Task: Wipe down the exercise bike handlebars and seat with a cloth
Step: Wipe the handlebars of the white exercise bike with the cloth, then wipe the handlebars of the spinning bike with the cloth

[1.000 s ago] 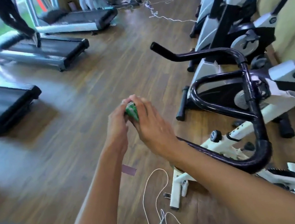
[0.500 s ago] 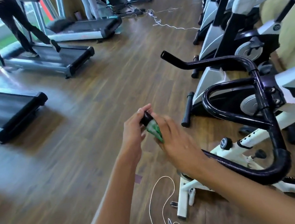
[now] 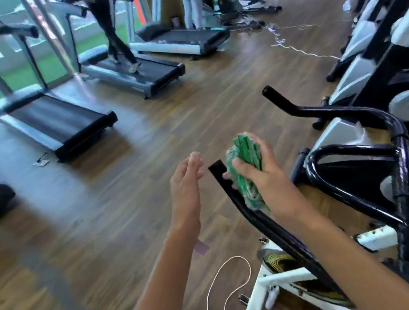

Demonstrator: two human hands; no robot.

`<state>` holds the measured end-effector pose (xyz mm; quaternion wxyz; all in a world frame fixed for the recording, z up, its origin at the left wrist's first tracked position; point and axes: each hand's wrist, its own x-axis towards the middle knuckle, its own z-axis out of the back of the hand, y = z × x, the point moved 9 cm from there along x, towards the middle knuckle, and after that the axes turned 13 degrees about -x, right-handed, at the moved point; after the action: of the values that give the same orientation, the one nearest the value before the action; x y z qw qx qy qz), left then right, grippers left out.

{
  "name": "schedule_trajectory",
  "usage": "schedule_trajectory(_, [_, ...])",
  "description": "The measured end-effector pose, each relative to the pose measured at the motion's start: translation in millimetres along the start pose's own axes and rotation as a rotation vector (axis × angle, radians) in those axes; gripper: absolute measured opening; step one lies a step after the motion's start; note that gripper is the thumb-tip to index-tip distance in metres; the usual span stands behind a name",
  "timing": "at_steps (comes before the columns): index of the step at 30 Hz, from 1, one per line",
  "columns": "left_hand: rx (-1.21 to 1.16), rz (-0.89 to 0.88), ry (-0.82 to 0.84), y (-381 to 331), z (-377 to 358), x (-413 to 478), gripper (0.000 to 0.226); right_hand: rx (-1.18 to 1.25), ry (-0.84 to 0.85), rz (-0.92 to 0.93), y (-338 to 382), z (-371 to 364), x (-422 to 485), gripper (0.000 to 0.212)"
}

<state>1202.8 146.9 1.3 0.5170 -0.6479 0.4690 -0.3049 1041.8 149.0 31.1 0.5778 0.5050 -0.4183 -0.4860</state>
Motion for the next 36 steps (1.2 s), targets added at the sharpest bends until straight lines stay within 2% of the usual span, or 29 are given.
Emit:
schedule_trajectory(3, [-0.085,-0.052,-0.049,-31,18,-16,0.030,0.436,0.222,-0.252,2,-61,3,0.040])
schedule_trajectory(6, [-0.149,-0.065,-0.076,-55,51,-34,0.031,0.634,0.420,-0.438,4,-125,-12,0.027])
schedule_trajectory(8, [-0.251,0.001,-0.083,-61,75,-47,0.032,0.683,0.517,-0.487,4,-162,-25,0.020])
schedule_trajectory(12, [-0.436,0.073,-0.187,-54,140,-74,0.024,0.606,0.583,-0.543,-6,-226,-52,0.017])
schedule_trajectory(16, [-0.606,0.128,-0.305,-32,201,-110,0.049,0.519,0.668,-0.540,-13,-278,-87,0.020])
schedule_trajectory(18, [-0.697,0.111,-0.392,-23,229,-135,0.043,0.445,0.711,-0.510,-18,-299,-110,0.020])
schedule_trajectory(20, [-0.751,0.114,-0.449,-13,246,-158,0.041,0.359,0.736,-0.499,-25,-307,-131,0.020])
schedule_trajectory(23, [-0.799,0.088,-0.538,-1,263,-199,0.051,0.269,0.846,-0.532,-40,-319,-167,0.028])
schedule_trajectory(27, [-0.786,0.056,-0.694,16,276,-260,0.060,0.231,1.193,-0.637,-49,-324,-230,0.041])
schedule_trajectory(29, [-0.774,0.046,-0.751,24,277,-291,0.062,0.206,1.290,-0.646,-54,-320,-254,0.040])
schedule_trajectory(33, [-0.790,0.049,-0.841,44,270,-340,0.063,0.131,1.265,-0.547,-69,-304,-285,0.028])
schedule_trajectory(36, [-0.836,0.049,-0.869,54,264,-370,0.067,0.088,1.268,-0.512,-74,-289,-305,0.029])
